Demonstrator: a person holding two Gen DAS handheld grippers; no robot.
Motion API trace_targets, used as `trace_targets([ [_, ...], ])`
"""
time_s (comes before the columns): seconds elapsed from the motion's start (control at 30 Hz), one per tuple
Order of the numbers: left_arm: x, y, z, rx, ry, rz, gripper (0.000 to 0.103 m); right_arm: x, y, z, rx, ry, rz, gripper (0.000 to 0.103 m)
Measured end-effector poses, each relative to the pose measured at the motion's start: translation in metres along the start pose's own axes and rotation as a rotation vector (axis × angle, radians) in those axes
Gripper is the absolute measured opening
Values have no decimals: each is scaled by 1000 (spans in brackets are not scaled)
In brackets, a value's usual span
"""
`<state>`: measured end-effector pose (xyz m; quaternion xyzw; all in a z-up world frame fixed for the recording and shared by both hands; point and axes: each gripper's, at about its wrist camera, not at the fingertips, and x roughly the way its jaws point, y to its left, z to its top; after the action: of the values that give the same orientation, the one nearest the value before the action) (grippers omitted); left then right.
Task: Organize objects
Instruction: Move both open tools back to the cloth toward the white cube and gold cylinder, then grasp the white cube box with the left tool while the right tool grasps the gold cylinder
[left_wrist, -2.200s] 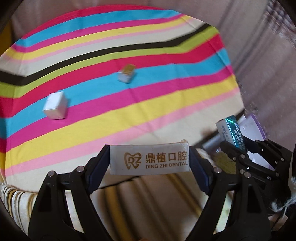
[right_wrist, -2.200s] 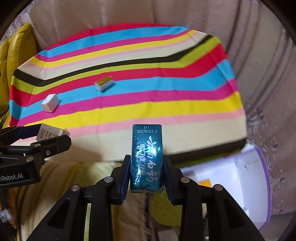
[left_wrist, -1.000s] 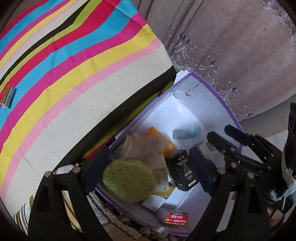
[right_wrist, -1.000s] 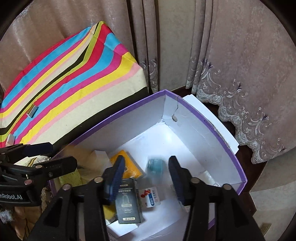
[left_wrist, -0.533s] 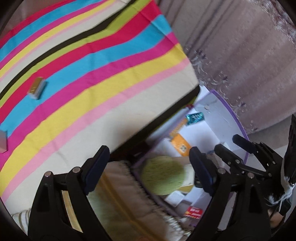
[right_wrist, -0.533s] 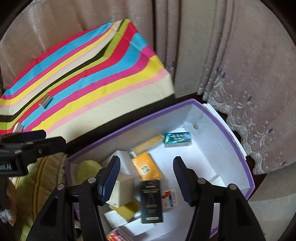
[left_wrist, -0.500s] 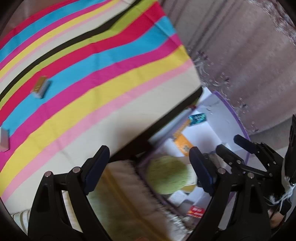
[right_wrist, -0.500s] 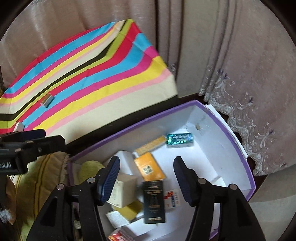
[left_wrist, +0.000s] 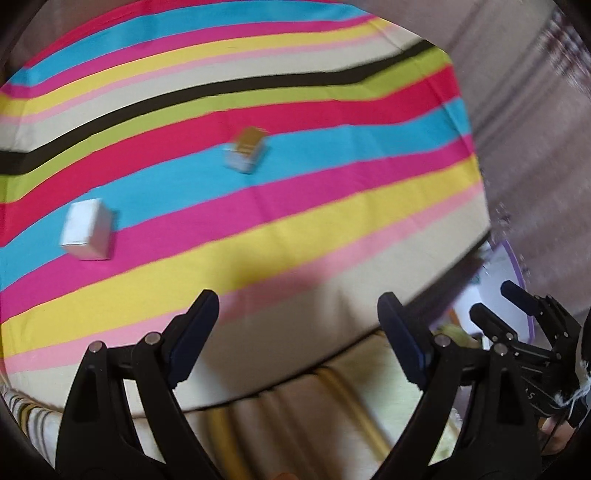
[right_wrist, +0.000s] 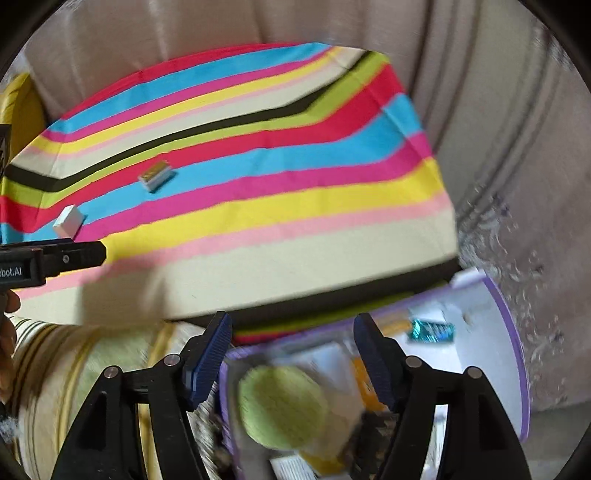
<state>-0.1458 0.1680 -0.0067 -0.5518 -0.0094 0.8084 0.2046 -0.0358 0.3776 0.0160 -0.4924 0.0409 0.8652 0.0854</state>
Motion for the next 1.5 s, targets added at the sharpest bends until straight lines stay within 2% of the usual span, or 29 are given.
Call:
trace_targets([
  [0.23,-9,64,9,-95,-34,68,89,17,49,35,-121,-32,59,72],
  [0.43,-18,117,13,-160,-69,131,89,28,87,65,-228,-85,132,79],
  [0.6,-10,143,17,-177,-70,178,89,43,116,89,-311,-127,176,83],
  [0.73,2,153,23,-171,-54,198,89,60,139,104,-378,-137,177,84],
  [0.9,14,160,34,-154,-32,209,89,83,148,118,-372,-117,189,84],
  [1.1,34,165,46,-120,8,230,68,110,156,134,-396,-98,190,84],
  [1.17,41,167,47,-112,25,229,58,118,157,137,-414,-88,195,84],
  [1.2,46,169,49,-109,32,230,57,122,158,138,-427,-85,195,84],
  [1.27,48,168,53,-84,22,247,46,132,162,141,-456,-80,198,84],
  [1.5,47,170,61,-90,-19,220,45,156,161,147,-467,-56,250,84],
])
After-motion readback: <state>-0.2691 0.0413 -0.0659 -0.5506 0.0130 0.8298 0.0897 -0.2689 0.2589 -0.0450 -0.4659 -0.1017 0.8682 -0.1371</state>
